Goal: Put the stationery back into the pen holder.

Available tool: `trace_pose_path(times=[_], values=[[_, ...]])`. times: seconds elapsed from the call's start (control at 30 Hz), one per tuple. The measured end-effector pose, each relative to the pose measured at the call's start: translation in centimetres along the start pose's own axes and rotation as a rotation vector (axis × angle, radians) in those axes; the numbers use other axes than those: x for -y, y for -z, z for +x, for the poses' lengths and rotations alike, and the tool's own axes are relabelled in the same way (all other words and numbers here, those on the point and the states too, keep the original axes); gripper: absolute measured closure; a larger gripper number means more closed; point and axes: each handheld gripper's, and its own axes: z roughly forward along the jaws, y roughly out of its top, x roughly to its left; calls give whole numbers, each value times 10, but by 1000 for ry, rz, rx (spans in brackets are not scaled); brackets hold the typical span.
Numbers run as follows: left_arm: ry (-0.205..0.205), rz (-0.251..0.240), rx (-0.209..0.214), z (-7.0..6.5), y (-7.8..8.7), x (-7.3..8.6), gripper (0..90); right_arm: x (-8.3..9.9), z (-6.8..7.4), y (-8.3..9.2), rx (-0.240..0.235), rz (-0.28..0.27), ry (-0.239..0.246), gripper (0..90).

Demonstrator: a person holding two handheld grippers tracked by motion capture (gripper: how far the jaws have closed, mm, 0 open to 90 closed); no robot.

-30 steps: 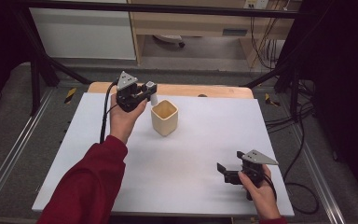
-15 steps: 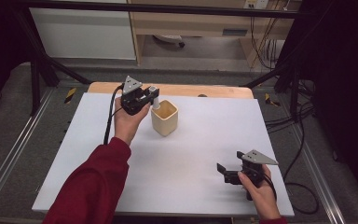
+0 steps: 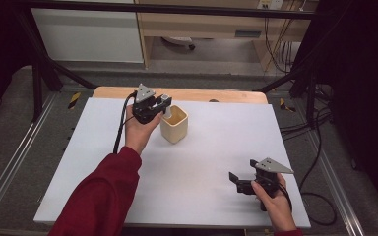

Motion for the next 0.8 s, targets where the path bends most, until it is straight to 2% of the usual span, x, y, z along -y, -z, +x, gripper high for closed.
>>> trace_pose_path(times=[0.37,0.8], values=[[6,8,13,-5,-4,5,707,0,0,0,-1,1,0,29],[7,46,32,-12,-12,11,707,0,0,0,-3,1,3,29]])
